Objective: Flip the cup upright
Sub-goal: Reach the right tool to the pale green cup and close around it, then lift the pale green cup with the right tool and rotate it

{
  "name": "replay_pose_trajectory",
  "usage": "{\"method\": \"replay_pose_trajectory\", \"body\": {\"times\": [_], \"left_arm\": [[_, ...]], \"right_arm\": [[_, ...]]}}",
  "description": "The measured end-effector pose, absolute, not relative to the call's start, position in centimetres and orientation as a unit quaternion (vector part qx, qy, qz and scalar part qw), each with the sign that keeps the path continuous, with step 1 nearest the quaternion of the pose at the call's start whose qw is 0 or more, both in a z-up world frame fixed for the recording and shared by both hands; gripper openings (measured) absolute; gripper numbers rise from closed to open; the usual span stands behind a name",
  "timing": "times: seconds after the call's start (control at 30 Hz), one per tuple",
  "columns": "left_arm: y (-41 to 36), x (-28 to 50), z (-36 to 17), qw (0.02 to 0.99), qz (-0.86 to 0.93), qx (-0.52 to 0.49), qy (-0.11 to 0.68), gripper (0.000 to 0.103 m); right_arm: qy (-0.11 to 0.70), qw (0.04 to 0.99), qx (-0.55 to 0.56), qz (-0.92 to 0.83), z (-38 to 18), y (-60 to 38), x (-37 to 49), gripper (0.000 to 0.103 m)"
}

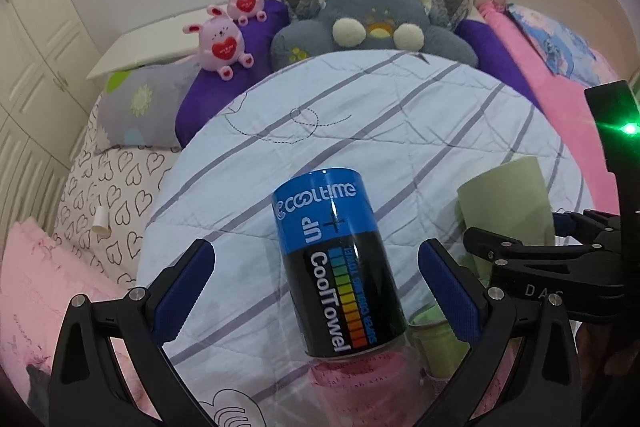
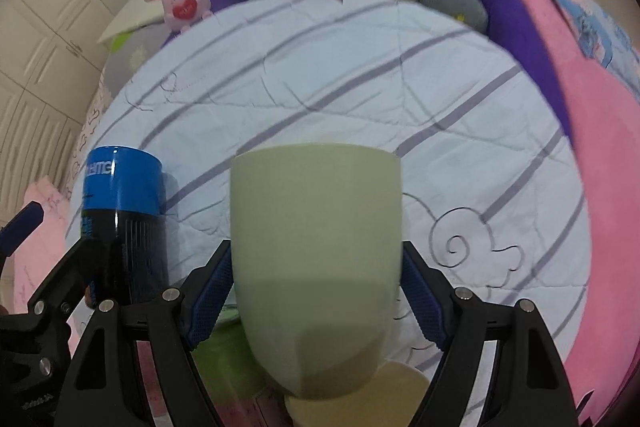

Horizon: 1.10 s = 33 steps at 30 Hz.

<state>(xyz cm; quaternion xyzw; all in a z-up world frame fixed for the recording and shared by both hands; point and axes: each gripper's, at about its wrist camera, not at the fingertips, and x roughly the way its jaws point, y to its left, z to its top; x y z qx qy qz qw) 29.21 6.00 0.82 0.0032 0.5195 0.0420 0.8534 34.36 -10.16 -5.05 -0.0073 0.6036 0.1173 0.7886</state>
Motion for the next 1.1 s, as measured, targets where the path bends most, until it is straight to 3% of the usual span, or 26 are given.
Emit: {"method": "replay_pose_trajectory", "body": {"times": [0.43, 1.1], "left_arm": [[6.1, 30.2, 0.7, 0.837, 0.043, 0.000, 0.546, 0.103], [5.9, 28.4, 4.6, 0.849, 0.050, 0.001, 0.525, 0.103]], "right_arm": [[0.630, 0.768, -0.006, 0.115, -5.2, -10.4, 35.7, 0.078], [0.597, 0.791, 0.031, 0.130, -0.1, -12.3, 34.0, 0.078]]}}
